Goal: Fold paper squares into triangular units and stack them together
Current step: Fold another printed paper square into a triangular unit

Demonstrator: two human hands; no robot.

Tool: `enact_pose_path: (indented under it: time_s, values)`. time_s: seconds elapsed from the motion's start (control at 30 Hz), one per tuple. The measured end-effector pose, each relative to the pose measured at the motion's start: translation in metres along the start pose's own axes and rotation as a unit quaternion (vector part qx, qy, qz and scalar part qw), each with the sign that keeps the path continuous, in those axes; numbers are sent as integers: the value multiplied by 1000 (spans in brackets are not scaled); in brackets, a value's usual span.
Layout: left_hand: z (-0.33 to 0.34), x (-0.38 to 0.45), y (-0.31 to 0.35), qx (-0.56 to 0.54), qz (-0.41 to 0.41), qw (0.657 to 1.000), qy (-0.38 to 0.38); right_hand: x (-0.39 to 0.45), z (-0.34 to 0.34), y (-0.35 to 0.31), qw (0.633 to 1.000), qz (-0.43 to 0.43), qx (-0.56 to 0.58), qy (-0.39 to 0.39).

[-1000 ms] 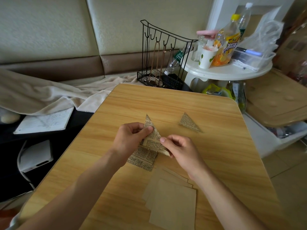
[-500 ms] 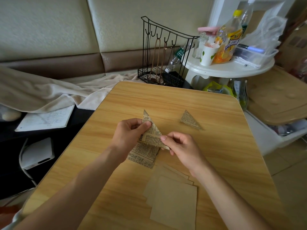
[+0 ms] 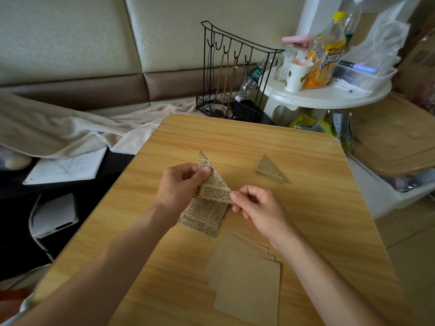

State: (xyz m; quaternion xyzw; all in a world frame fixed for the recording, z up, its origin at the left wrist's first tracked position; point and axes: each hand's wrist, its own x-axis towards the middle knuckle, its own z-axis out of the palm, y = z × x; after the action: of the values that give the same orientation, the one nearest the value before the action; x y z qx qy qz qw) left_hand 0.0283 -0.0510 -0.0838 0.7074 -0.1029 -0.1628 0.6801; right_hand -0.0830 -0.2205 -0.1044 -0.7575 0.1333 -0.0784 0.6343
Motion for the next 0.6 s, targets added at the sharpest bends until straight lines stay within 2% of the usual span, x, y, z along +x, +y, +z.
enact_pose_path:
  time_s: [0.17,0.3,0.5,0.6]
  values:
    - [-5,3,0,-16,-3,1000,6,0,-2,0,1000,9,9,-8]
    - [-4,1,-2,10,-15,1000,-17,-1,-2,-1,999,11,-17,-26]
    - [3,-7,-3,75,-34,973,-216,1,-4,-4,999,12,33,-6]
    - [7,-10,-2,121,-19,954,-272,2,-5,-3,998,5,64,21]
